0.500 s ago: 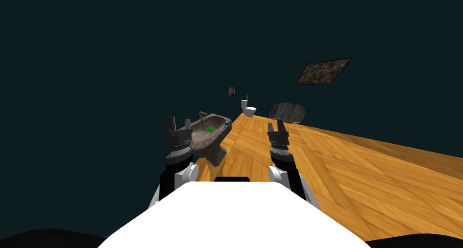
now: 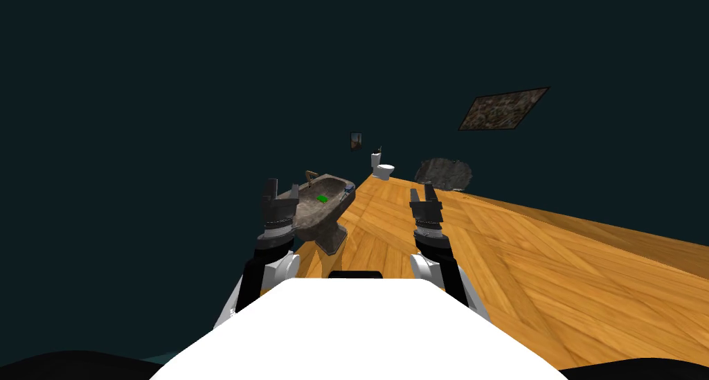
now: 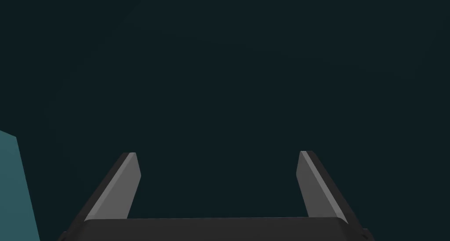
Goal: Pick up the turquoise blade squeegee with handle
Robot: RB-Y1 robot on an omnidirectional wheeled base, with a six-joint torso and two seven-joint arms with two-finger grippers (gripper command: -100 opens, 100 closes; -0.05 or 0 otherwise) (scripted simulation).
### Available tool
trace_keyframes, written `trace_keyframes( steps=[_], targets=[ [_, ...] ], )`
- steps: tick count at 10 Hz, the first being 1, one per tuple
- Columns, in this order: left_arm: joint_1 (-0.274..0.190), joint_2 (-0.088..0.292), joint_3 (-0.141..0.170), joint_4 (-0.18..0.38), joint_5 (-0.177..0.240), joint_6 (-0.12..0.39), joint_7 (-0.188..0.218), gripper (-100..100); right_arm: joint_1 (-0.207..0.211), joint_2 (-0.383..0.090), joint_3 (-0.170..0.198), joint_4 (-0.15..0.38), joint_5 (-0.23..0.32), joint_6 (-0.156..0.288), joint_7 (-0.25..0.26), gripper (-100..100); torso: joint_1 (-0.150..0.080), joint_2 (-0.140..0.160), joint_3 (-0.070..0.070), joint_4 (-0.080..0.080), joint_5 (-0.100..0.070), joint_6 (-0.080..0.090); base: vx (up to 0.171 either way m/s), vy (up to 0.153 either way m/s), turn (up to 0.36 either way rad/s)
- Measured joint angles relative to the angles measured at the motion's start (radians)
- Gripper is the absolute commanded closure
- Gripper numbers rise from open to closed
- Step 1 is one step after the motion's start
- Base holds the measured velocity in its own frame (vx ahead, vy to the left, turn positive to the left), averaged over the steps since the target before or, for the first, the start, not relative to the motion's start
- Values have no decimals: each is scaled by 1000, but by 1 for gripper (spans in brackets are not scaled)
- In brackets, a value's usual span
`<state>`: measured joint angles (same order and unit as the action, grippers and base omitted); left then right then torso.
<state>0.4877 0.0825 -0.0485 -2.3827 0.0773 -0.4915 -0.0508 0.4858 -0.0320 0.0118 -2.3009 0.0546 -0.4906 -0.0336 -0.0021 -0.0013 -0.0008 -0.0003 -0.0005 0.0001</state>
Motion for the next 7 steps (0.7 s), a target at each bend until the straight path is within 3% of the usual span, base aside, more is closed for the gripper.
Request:
trace_keyframes(
  steps=[4, 7],
  targets=[
    [-1, 51, 26, -2, 33, 98, 27, -100, 0, 0, 0, 0, 0, 0, 0, 0, 0, 0, 0, 0, 0, 0, 15, -34, 54],
    [-1, 66, 33, -5, 48, 166, 40, -100, 0, 0, 0, 0, 0, 0, 0, 0, 0, 1, 0, 0, 0, 0, 12, -33, 66]
  ],
)
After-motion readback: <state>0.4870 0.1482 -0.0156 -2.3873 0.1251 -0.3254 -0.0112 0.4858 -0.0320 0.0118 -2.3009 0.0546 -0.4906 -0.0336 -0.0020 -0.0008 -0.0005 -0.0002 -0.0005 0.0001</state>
